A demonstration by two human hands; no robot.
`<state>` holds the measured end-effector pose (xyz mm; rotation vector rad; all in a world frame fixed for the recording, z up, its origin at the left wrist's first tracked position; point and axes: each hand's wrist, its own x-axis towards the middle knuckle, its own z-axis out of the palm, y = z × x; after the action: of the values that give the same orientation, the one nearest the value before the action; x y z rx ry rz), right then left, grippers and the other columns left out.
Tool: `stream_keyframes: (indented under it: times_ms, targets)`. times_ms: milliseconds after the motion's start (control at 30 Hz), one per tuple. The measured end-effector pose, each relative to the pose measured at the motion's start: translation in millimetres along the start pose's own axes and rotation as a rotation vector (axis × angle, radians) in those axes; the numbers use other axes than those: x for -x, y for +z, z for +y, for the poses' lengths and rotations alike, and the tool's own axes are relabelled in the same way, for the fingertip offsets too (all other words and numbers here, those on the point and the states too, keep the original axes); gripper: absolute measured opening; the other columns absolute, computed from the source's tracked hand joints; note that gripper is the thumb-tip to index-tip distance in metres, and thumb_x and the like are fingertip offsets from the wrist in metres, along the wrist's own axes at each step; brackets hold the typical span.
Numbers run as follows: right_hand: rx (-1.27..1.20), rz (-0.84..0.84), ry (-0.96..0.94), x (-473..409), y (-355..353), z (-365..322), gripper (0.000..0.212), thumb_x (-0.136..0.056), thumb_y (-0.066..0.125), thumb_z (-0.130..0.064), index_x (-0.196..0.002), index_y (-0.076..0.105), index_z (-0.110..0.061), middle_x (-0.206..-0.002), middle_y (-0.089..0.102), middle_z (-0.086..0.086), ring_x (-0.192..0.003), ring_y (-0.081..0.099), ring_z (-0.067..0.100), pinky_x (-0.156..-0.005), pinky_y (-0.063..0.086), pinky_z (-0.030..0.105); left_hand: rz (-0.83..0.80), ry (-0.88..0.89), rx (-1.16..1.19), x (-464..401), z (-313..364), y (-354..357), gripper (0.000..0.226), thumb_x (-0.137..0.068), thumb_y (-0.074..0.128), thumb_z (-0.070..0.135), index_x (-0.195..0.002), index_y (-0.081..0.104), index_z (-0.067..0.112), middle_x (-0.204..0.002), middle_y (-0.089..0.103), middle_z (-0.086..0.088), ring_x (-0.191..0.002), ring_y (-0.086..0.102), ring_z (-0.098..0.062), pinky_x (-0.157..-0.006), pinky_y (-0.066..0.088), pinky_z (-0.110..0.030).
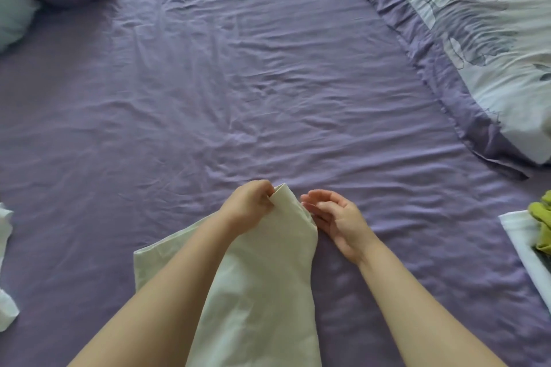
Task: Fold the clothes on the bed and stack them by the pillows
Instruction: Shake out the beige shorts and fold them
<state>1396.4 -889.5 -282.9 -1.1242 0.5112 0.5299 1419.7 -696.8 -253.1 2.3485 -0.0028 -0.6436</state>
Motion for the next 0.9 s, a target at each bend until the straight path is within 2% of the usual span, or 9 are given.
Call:
stream_keyframes:
  times_ms: [133, 267, 367, 433, 533, 600, 700, 800, 900]
  targets:
    - [0.481, -0.17, 0.016, 16, -17, -2, 0.027, -0.073, 0.055, -0.014, -0.093, 0.071, -0.014, -0.124, 0.056, -0.007, -0.108, 0.058, 0.01, -0.087, 0.052, 0.029, 0.049, 0.008, 0.004, -4, 3, 5, 0.019, -0.083, 0.056, 0.004, -0.08, 0.059, 0.022, -0.094, 0.058, -0.001, -0.088, 0.055, -0.022, -0.08, 0.047, -0.038]
    - [0.894, -0.181, -0.123, 19, -23, 0, 0.019, -0.084, 0.069, -0.025, -0.102, 0.064, -0.025, -0.122, 0.046, -0.008, -0.099, 0.055, 0.002, -0.082, 0.043, 0.007, 0.097, -0.028, 0.029, -9, 2, 13, 0.023, -0.083, 0.053, 0.001, -0.083, 0.063, 0.022, -0.098, 0.061, -0.001, -0.098, 0.058, -0.026, -0.089, 0.046, -0.044]
    - [0.973, -0.171, -0.121, 17, -18, 4, 0.025, -0.084, 0.069, -0.029, -0.108, 0.06, -0.028, -0.116, 0.04, -0.009, -0.091, 0.05, 0.0, -0.078, 0.038, 0.002, 0.158, -0.087, 0.004, -9, 0, 17, 0.019, -0.086, 0.056, 0.008, -0.092, 0.062, 0.025, -0.109, 0.063, 0.0, -0.109, 0.055, -0.025, -0.095, 0.042, -0.039]
    - [1.075, -0.133, -0.123, 15, -14, 7, 0.02, -0.084, 0.068, -0.027, -0.102, 0.062, -0.019, -0.113, 0.039, -0.006, -0.088, 0.05, 0.007, -0.082, 0.039, 0.01, 0.388, -0.048, -0.202, -4, 4, 21, 0.024, -0.083, 0.061, 0.008, -0.105, 0.064, 0.019, -0.117, 0.059, -0.003, -0.115, 0.049, -0.027, -0.095, 0.035, -0.036]
    - [1.063, -0.047, -0.116, 12, -11, 10, 0.023, -0.081, 0.072, -0.025, -0.087, 0.06, -0.007, -0.11, 0.041, -0.003, -0.085, 0.049, 0.01, -0.08, 0.039, 0.017, 0.732, 0.162, -0.27, 24, 12, 40, 0.024, -0.076, 0.064, 0.003, -0.098, 0.066, 0.012, -0.109, 0.061, -0.01, -0.106, 0.054, -0.032, -0.09, 0.036, -0.038]
    - [1.04, 0.009, -0.123, 13, -8, 10, 0.032, -0.083, 0.069, -0.033, -0.075, 0.057, -0.004, -0.104, 0.044, 0.0, -0.083, 0.048, 0.011, -0.075, 0.036, 0.016, 0.652, 0.296, -0.324, 48, 3, 67, 0.022, -0.087, 0.054, 0.021, -0.106, 0.065, 0.017, -0.117, 0.061, -0.006, -0.116, 0.053, -0.029, -0.099, 0.033, -0.039]
    - [1.171, 0.146, -0.168, 12, -5, 15, 0.038, -0.087, 0.063, -0.033, -0.062, 0.041, -0.016, -0.092, 0.046, 0.006, -0.08, 0.046, 0.017, -0.071, 0.035, 0.027, 0.288, 0.116, -0.543, 61, -24, 89, 0.058, -0.091, 0.028, 0.053, -0.137, 0.049, 0.025, -0.148, 0.041, -0.002, -0.138, 0.034, -0.031, -0.111, 0.012, -0.051]
    - [1.23, 0.361, -0.331, 20, 7, 21, 0.017, -0.086, 0.063, -0.025, -0.084, 0.049, -0.016, -0.104, 0.05, 0.008, -0.096, 0.052, 0.028, -0.08, 0.041, 0.038, 0.138, -0.01, -0.721, 49, -48, 98, 0.072, -0.079, -0.014, 0.07, -0.143, -0.017, 0.037, -0.148, -0.029, 0.013, -0.138, -0.03, -0.022, -0.11, -0.023, -0.051]
    - [1.406, 0.398, -0.644, 40, 16, 40, 0.036, -0.08, 0.07, -0.017, -0.113, 0.059, -0.006, -0.132, 0.051, 0.016, -0.12, 0.05, 0.034, -0.093, 0.041, 0.042, 0.112, 0.003, -0.696, 47, -52, 96, 0.07, -0.076, -0.02, 0.072, -0.136, -0.027, 0.038, -0.148, -0.032, 0.013, -0.134, -0.037, -0.019, -0.108, -0.027, -0.049]
